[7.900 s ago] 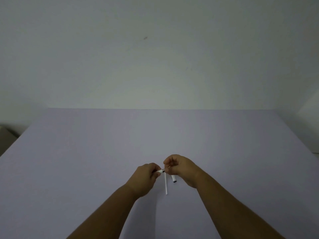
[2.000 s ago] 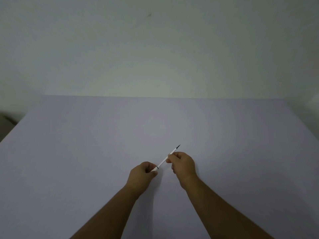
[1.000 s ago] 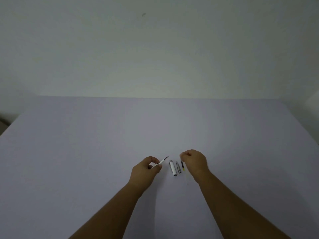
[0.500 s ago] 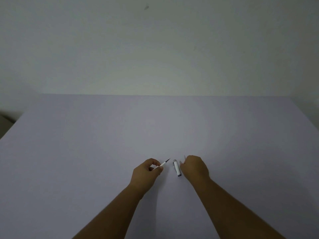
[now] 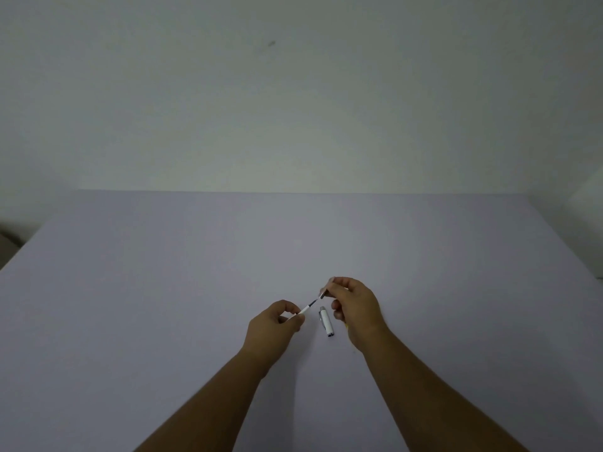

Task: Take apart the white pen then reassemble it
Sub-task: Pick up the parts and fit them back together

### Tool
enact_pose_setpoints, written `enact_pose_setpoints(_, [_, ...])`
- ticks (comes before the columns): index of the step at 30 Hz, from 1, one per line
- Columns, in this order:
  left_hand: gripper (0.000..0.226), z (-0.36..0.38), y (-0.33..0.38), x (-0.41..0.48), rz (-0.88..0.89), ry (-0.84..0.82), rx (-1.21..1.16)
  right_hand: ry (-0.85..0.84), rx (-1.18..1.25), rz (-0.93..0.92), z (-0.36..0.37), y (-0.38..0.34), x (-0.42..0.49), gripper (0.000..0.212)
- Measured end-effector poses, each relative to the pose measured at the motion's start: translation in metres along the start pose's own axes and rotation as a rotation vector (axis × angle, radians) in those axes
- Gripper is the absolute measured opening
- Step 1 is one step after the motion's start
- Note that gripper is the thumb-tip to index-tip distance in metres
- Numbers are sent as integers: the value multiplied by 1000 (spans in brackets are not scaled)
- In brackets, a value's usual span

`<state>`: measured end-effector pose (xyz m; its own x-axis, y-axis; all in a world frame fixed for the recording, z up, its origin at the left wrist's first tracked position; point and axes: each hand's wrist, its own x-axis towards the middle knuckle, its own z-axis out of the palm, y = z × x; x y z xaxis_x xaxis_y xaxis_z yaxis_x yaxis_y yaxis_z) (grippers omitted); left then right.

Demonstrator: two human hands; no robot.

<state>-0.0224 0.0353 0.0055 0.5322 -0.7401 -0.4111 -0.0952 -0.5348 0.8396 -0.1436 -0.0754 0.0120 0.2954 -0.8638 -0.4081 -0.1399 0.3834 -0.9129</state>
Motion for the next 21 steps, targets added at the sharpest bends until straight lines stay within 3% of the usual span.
enact_pose_setpoints(21, [8, -5, 5, -25, 35, -25, 17, -226, -116, -62, -12, -4, -36, 8])
